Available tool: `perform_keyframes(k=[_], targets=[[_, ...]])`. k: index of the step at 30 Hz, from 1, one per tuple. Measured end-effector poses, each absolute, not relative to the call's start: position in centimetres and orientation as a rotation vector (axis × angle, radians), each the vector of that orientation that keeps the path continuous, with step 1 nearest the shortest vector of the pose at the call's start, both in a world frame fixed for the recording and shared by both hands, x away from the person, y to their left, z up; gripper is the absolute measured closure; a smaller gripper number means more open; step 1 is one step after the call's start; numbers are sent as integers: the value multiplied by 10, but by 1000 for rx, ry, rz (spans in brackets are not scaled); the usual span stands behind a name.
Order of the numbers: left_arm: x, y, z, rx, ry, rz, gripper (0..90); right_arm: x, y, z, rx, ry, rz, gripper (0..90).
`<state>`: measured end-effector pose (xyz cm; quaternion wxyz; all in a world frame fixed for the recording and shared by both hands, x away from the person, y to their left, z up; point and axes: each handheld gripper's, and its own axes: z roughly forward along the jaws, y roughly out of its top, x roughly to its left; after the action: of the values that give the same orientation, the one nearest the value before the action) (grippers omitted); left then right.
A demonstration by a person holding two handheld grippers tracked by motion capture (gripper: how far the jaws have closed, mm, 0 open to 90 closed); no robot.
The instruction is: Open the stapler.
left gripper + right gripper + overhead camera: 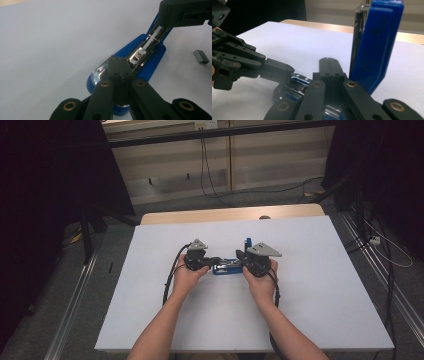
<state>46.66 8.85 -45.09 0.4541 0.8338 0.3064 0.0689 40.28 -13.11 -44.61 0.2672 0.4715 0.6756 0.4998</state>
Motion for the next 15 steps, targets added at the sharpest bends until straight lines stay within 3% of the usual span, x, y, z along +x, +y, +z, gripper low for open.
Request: perform_keyframes(k=[15], targets=[[467, 89, -451, 2051, 754, 160, 900, 402, -154, -448, 1379, 1770, 1280, 900]])
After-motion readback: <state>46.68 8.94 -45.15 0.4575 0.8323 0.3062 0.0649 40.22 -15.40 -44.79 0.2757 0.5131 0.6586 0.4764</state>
